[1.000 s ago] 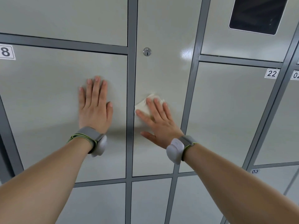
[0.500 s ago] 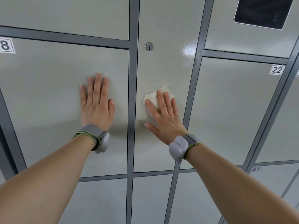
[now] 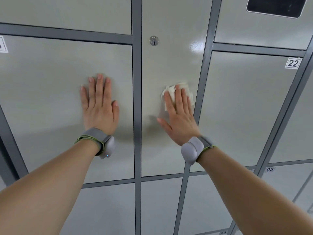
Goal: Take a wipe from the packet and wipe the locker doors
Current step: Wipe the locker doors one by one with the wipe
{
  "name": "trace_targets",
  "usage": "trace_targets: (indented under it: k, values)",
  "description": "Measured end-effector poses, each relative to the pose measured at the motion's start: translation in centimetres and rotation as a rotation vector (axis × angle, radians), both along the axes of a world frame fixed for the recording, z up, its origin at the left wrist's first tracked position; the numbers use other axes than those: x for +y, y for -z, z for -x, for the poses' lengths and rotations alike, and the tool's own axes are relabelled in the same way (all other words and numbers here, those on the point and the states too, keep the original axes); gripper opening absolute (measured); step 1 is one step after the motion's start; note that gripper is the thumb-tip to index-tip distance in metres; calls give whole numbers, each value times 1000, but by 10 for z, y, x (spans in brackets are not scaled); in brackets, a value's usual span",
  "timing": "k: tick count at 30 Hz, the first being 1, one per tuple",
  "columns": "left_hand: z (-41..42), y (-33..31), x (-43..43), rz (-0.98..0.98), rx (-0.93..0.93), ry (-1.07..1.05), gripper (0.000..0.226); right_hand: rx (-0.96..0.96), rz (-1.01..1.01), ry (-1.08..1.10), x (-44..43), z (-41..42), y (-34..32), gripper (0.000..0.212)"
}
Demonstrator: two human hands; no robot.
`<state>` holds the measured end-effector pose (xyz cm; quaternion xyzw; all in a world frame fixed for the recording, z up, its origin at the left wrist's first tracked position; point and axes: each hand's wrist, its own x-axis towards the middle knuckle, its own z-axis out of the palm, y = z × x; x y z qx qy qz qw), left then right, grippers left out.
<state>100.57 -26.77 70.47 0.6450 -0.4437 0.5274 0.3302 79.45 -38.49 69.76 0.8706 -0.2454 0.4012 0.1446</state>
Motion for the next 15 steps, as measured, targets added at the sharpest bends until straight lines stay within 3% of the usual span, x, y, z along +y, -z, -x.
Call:
trace_targets:
  k: [4,11,15]
  values:
    - [0,-1,0,-3,-3,-5,59,63,27,-12,-2,5,17,74]
    - [1,-1,-2,18,-1,14,60,-215,-120,8,-13,5,-36,75]
    - [0,0,-1,4,5,10,60,-195,-125,25,-10,-4,-15,75]
